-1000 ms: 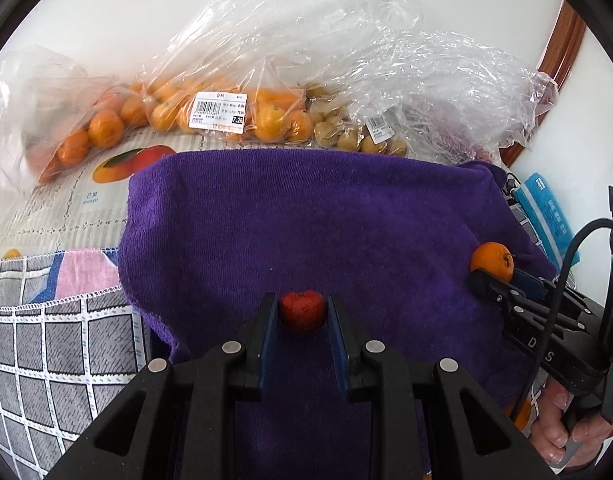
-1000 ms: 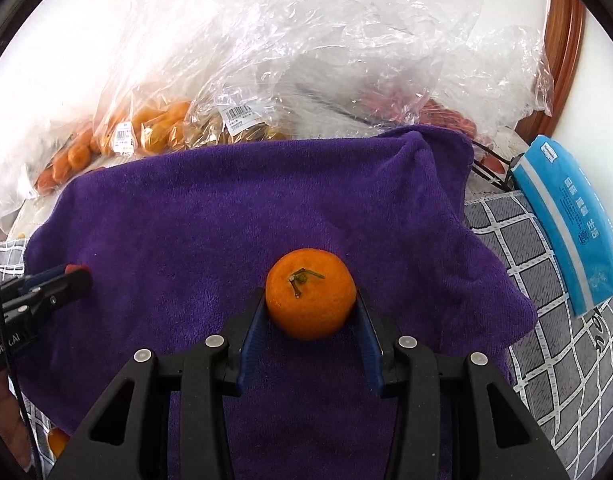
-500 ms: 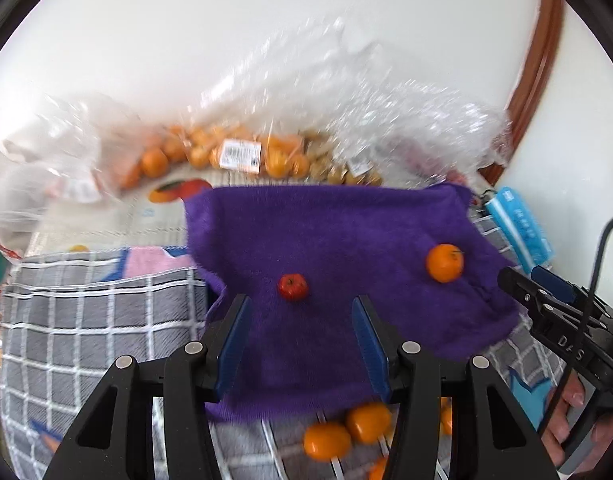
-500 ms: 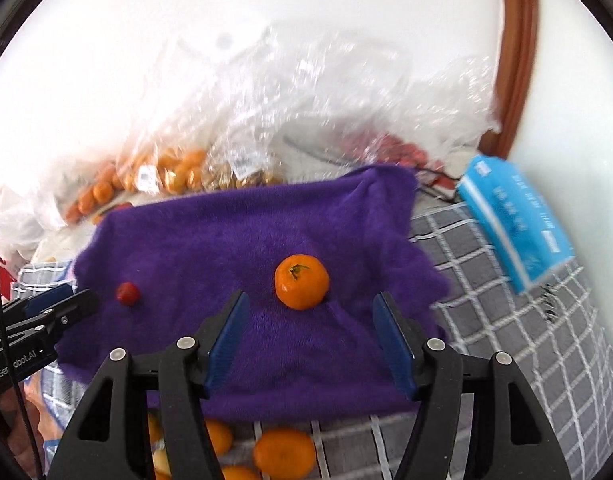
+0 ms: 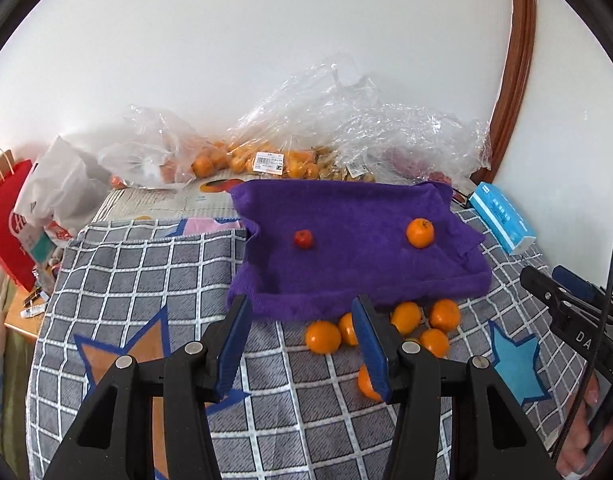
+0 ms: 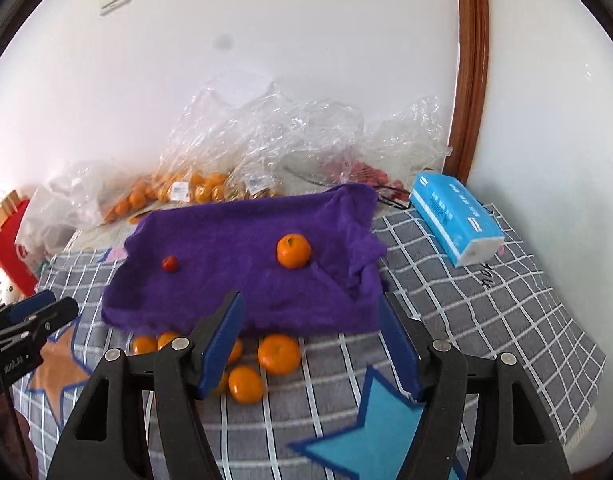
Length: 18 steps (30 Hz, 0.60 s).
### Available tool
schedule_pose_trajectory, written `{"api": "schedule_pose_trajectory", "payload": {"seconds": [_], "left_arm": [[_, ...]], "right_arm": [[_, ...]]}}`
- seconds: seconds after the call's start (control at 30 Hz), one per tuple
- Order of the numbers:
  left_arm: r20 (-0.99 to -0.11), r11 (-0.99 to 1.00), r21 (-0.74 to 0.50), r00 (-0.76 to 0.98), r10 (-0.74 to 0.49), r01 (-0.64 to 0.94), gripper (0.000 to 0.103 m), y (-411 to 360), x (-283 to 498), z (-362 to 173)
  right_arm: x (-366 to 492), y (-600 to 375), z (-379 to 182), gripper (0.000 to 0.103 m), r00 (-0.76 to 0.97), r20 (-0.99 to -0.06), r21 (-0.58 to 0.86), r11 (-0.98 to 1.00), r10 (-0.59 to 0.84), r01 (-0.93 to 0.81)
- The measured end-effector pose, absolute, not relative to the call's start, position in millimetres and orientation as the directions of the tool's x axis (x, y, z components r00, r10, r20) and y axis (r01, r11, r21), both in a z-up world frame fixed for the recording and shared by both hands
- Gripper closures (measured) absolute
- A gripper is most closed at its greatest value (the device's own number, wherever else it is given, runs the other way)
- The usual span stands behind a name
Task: Organize fruits
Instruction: 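Grasp another large orange with the right tool while the left tool moves back toward the oranges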
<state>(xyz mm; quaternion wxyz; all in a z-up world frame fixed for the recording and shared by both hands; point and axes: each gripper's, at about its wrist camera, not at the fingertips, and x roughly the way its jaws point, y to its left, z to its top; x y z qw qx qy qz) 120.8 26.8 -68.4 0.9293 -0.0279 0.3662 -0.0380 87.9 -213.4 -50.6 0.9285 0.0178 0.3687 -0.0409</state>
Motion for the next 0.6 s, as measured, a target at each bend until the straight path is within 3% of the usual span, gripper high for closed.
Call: {"api": "schedule_pose_trajectory", "payload": {"seconds": [0.6], "left_arm": [[-0.728,0.998,-0.061,0.684,-0.04,-0.007,0.054,50.5,89.4,-122.0]], "right_arm": [[41.1,-229.5,-99.0,0.035,0.679,-0.734,0.116,0.989,0.023,0.092]]}}
